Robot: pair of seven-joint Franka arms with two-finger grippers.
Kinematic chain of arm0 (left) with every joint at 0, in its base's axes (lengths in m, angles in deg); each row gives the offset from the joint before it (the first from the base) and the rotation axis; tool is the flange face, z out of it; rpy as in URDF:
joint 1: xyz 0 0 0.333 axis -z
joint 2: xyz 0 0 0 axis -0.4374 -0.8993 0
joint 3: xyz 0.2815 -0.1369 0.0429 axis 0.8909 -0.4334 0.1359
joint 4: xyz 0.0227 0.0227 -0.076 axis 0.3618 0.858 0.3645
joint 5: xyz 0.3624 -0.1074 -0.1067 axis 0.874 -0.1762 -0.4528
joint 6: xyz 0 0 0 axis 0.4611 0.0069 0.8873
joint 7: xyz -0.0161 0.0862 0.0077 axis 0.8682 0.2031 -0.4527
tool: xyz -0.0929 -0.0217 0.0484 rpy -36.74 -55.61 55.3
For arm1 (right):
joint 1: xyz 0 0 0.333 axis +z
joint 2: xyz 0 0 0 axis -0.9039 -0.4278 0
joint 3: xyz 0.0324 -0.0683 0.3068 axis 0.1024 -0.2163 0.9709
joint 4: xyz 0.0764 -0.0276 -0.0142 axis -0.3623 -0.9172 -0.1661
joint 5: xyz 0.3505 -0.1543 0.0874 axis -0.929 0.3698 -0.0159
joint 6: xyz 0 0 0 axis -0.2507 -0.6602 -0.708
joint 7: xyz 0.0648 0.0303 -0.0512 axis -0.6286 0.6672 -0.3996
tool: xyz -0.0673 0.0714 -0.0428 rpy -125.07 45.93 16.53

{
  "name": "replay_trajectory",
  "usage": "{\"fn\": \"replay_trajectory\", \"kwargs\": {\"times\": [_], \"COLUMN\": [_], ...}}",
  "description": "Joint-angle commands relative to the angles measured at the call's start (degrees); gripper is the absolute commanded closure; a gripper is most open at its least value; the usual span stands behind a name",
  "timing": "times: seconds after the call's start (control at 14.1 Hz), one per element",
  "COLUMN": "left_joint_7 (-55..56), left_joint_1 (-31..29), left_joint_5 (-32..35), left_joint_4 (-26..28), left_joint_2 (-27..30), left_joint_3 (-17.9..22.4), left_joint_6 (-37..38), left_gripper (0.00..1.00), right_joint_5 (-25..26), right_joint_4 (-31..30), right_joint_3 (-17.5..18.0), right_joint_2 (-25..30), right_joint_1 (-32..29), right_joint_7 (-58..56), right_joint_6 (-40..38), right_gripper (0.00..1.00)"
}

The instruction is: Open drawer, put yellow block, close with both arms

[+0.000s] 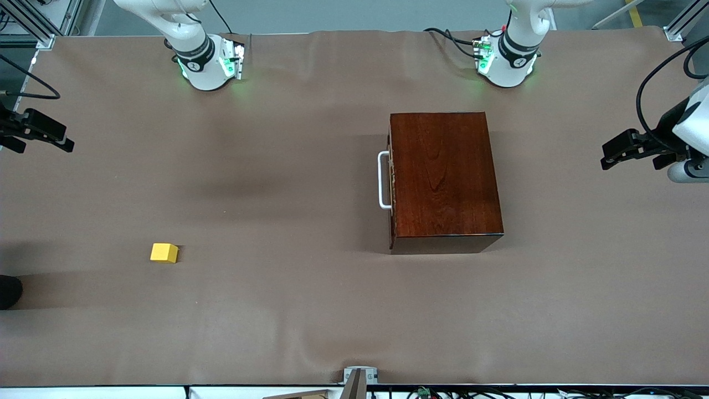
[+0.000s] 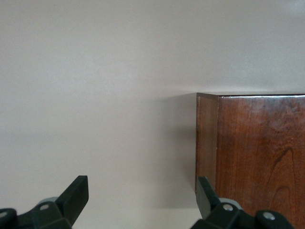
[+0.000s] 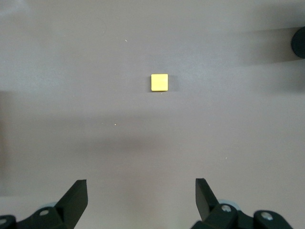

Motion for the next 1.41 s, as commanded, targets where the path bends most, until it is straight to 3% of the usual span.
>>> {"fn": "replay_trajectory", "kwargs": {"times": [0.0,0.99,1.34], "left_joint_7": [0.7,0.9,7.4], "left_joint_1": [-0.3,0.6,3.9], "left_joint_5": [-1.0,-1.4,-2.1], "left_joint_4": [0.8,0.4,-0.8], "left_joint_2": [0.8,0.3,-1.5], "left_joint_3": [-0.2,-0.7,-8.0], "left_joint_6": [-0.7,-3.4,-3.7], "left_gripper": [0.00,0.00,0.00], "right_joint_5": [0.3,0.4,0.3], "right_joint_4": [1.0,1.0,1.0], "right_joint_3": [0.7,0.7,0.7], "right_joint_2": [-0.3,-0.3,-0.3], "right_joint_1": [-0.8,-0.7,-0.8], "right_joint_7": [0.5,0.5,0.5], "right_joint_6": [-0.4,-0.2,-0.4], "right_gripper": [0.00,0.00,0.00]}}
